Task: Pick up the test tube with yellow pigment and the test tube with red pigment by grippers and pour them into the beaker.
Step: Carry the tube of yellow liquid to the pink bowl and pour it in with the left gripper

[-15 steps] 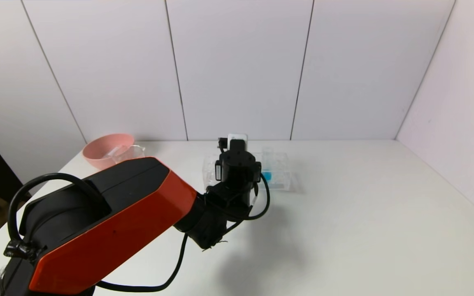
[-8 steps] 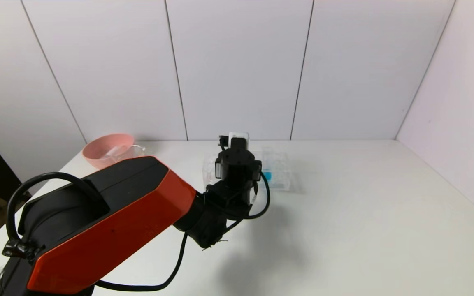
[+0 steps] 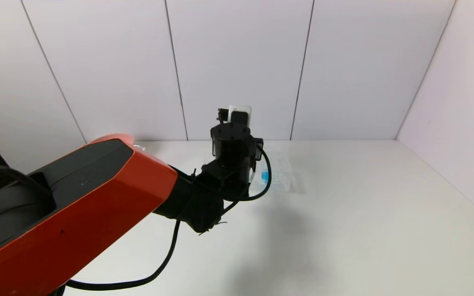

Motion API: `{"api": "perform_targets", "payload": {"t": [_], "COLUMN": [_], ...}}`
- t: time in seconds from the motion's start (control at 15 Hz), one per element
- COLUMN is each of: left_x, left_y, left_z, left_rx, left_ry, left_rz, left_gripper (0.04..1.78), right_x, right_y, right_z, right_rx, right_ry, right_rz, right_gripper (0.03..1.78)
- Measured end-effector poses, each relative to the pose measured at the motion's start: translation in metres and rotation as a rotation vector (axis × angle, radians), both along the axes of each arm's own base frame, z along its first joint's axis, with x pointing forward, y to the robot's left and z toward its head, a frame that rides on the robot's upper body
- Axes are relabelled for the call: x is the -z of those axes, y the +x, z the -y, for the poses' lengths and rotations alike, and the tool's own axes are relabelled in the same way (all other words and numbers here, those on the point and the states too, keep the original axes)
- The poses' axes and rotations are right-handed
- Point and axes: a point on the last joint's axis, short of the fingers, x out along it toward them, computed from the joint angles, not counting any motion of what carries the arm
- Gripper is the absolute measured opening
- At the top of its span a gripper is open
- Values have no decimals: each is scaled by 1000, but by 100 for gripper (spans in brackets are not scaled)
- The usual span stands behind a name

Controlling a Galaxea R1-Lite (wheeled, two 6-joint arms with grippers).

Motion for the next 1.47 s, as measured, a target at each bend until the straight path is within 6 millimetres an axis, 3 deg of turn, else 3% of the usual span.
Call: {"api": "perform_targets", "payload": {"t": [0.33,0.6,0.73,1.0,1.2,1.47], "left_x": [-15,-42,-56,-79,-85,-82], "left_y": [-16,-51,-70,-95,-109,-123], "left_z": [-14,-56,-89,-185,-253,-317], "left_rx": [48,214,302,381,378,389], "left_ry": [25,91,125,157,155,169], "left_rz": [-24,-96,-144,-249,-293,-307], "left_gripper": [45,45,45,45,45,45], "right_x": [0,0,0,0,0,0], "right_y": [0,0,0,0,0,0], "right_z": [0,0,0,0,0,0], "right_rx": [0,0,0,0,0,0], "right_ry": [0,0,0,0,0,0], "right_rz": [0,0,0,0,0,0], "right_gripper": [171,171,171,171,171,171]}}
